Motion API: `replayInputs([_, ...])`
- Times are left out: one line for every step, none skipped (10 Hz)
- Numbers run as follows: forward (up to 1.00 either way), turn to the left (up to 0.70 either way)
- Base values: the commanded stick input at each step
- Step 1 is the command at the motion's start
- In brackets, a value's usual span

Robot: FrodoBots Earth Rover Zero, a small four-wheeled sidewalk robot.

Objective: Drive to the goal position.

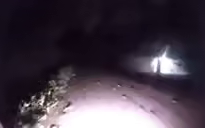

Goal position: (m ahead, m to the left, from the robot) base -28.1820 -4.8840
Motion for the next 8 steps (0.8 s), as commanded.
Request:
replayInputs([-0.08,0.00])
replayInputs([0.00,0.00])
replayInputs([0.00,0.00])
replayInputs([0.00,0.00])
replayInputs([0.66,0.00])
replayInputs([1.00,0.00])
replayInputs([1.00,0.00])
replayInputs([1.00,0.00])
